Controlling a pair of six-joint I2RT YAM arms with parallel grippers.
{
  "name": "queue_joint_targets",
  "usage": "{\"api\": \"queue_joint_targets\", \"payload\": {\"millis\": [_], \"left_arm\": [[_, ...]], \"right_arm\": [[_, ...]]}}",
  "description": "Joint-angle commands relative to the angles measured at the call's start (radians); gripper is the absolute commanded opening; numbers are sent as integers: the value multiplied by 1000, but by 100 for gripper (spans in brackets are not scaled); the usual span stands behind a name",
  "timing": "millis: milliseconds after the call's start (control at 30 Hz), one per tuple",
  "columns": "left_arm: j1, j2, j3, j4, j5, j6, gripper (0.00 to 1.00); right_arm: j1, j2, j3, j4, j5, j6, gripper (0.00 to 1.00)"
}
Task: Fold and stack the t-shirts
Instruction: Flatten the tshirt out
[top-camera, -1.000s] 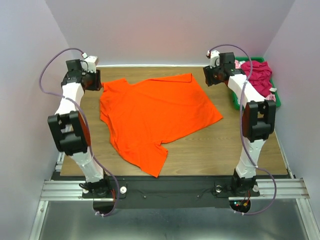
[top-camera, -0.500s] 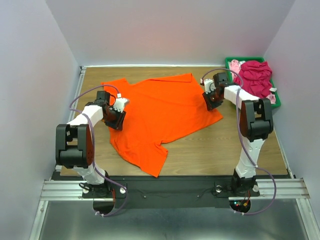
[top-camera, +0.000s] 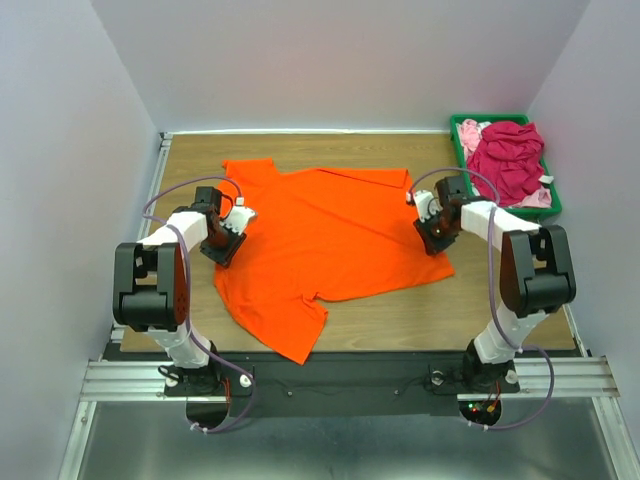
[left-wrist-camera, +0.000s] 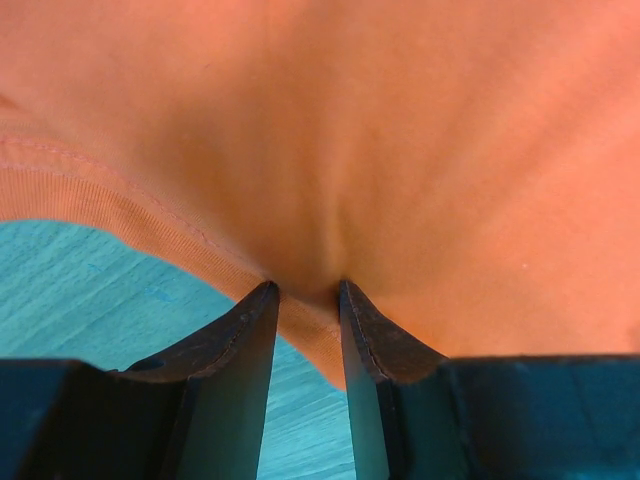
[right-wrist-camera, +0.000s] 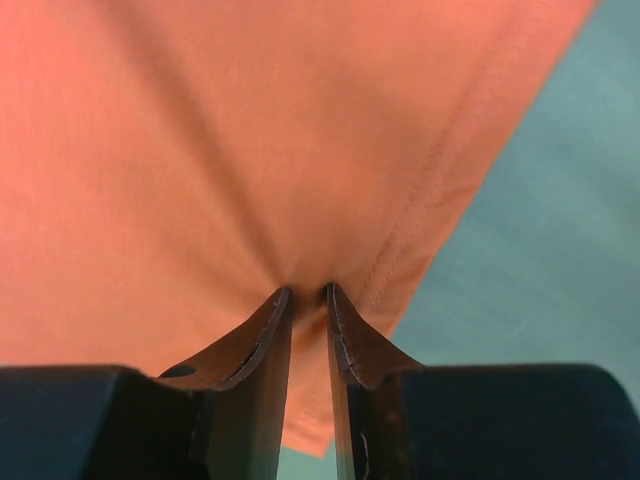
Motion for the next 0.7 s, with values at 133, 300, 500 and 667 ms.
{"api": "queue_joint_targets", "payload": {"millis": [133,300,500,667], "left_arm": [[4,-7,44,-87,-21,166,42],[18,-21,226,-187,171,227,46],[41,-23,441,-120,415,102,56],[41,46,558,-9,430,-76,58]], "right_arm": [[13,-165,-169,-449,-68,-151,29],[7,-219,-15,-485,-127,-152,36],[1,-83,304,-291,-102,15,38],[3,150,505,-224,-26,34,36]]}}
